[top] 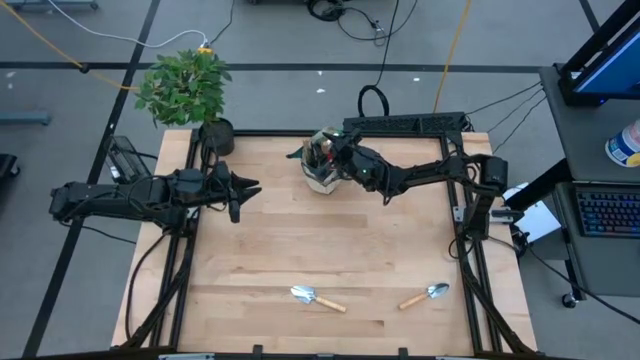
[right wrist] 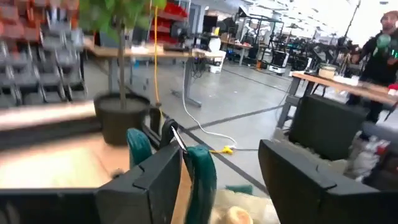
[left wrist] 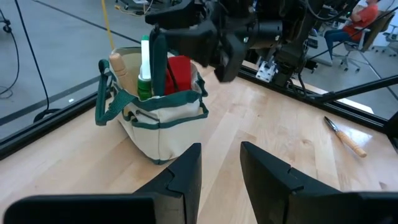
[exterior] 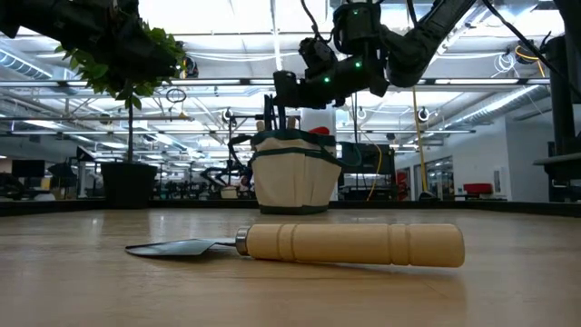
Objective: Pick & Place Garden tools in Gardening bag
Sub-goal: Put the pruner into the gardening tool bag, then put the right hand trowel into the gardening tool bag
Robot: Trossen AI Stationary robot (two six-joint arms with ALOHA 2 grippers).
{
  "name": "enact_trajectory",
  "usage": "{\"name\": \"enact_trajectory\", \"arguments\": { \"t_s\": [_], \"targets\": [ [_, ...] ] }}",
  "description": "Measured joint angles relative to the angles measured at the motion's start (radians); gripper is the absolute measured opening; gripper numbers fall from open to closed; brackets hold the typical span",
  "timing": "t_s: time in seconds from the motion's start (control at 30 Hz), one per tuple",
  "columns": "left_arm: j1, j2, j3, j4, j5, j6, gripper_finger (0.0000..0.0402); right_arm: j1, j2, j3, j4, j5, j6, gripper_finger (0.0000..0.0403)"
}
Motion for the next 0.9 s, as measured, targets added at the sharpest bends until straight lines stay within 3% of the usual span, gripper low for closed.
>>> {"name": "enact_trajectory", "arguments": {
  "t_s": [0.17, 0.47, 0.63, 0.77, 0.9],
  "targets": [
    [0.0, 0.0, 0.0, 0.0, 0.0, 0.0, 0.0118, 0.009, -0.036, 0.002, -0.143, -0.001, -0.122, 0.0208],
    [0.0, 0.0, 0.0, -0.001, 0.0, 0.001, 0.0118, 0.008, -0.151, 0.004, -0.38, 0.0, -0.13, 0.0208],
    [0.0, 0.0, 0.0, -0.001, 0.0, -0.006, 0.0118, 0.03, -0.228, 0.003, -0.424, -0.007, -0.093, 0.0208],
    [0.0, 0.0, 0.0, 0.0, 0.0, -0.007, 0.0118, 0.058, -0.316, -0.025, -0.466, -0.14, -0.069, 0.0208],
    [0.0, 0.0, 0.0, 0.0, 0.0, -0.007, 0.0118, 0.089, -0.426, -0.046, -0.647, -0.314, -0.076, 0.0208]
  ]
}}
